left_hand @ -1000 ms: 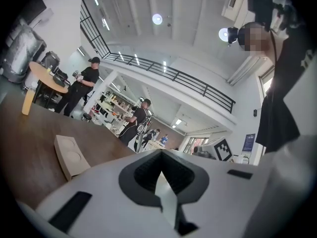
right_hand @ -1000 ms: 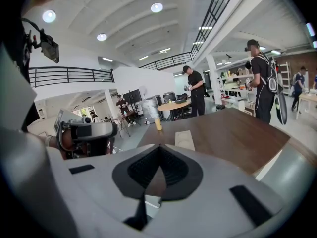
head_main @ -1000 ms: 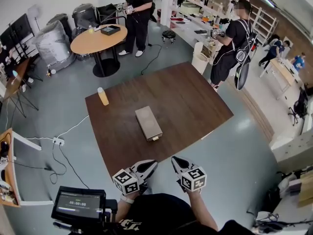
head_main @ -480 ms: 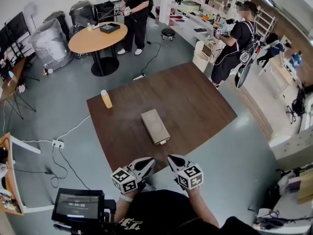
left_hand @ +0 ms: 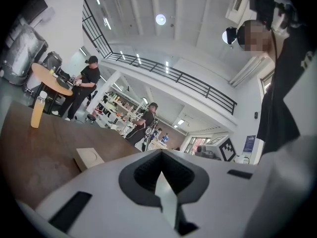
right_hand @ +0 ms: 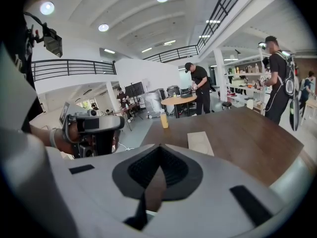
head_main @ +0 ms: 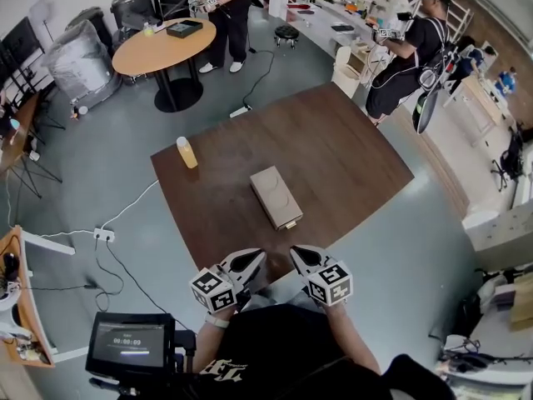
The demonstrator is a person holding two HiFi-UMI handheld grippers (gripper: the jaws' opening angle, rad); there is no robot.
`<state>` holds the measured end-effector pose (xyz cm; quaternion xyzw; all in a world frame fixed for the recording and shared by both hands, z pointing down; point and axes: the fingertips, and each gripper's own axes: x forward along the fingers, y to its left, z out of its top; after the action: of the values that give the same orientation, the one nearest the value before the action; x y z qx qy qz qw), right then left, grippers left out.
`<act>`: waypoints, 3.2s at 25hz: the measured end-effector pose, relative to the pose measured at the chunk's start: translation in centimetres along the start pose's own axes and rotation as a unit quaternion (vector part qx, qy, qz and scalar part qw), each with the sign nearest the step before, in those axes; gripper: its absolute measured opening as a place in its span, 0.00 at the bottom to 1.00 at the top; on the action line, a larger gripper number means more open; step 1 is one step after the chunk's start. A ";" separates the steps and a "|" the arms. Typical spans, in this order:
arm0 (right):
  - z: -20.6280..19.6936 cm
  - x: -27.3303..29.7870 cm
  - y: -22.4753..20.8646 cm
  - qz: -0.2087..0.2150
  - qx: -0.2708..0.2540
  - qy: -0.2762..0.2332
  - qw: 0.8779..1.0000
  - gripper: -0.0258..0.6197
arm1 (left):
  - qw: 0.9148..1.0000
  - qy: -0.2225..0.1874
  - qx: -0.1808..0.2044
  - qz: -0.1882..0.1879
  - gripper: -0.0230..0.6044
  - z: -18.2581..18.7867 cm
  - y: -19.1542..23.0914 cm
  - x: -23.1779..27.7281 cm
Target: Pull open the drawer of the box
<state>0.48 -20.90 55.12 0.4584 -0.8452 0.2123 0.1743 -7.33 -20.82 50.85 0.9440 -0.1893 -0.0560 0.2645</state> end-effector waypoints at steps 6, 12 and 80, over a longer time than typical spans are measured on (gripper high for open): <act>-0.3 1.3 -0.6 -0.011 0.001 0.014 1.000 0.02 | 1.000 -0.002 -0.006 0.022 0.04 0.0 1.5 -1.1; -0.7 3.1 -0.9 -0.001 -0.013 0.016 1.000 0.02 | 0.999 -0.007 -0.014 0.045 0.04 -0.4 2.9 -2.6; -18.7 20.1 -18.8 -0.131 0.020 0.254 0.958 0.28 | 0.996 0.047 -0.006 0.073 0.04 -2.2 5.5 0.3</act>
<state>7.93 -34.51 84.53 0.4997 -0.7012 0.3141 0.4000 -8.38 -24.19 55.62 0.9278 -0.2445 0.0064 0.2818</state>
